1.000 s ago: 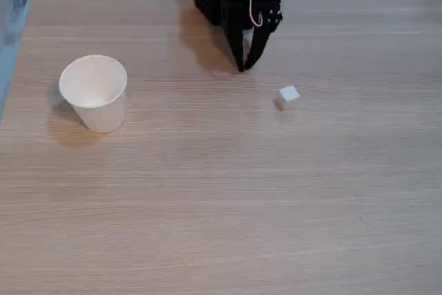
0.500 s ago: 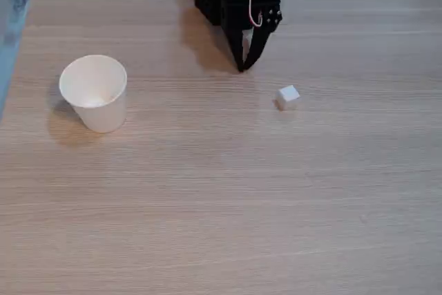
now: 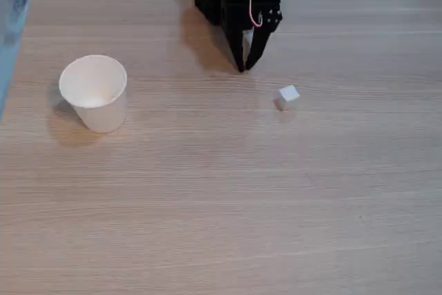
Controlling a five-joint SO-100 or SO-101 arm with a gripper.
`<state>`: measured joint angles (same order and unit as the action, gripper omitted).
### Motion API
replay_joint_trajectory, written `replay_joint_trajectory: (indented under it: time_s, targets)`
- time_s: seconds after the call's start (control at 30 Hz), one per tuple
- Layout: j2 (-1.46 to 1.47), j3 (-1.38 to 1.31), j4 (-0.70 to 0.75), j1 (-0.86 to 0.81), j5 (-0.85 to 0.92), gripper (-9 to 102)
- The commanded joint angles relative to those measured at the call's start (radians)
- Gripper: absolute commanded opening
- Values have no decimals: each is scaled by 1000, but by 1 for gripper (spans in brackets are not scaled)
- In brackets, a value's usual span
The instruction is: Grasp a block and put it in the bin.
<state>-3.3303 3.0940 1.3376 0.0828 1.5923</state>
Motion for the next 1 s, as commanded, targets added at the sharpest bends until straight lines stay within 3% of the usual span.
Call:
replay_joint_trajectory:
  time_s: [0.0, 0.63, 0.97]
  targets:
    - [-2, 8, 11, -21, 18, 1]
    - [18, -163, 52, -2, 150, 3]
    - [259, -396, 51, 26, 135, 4]
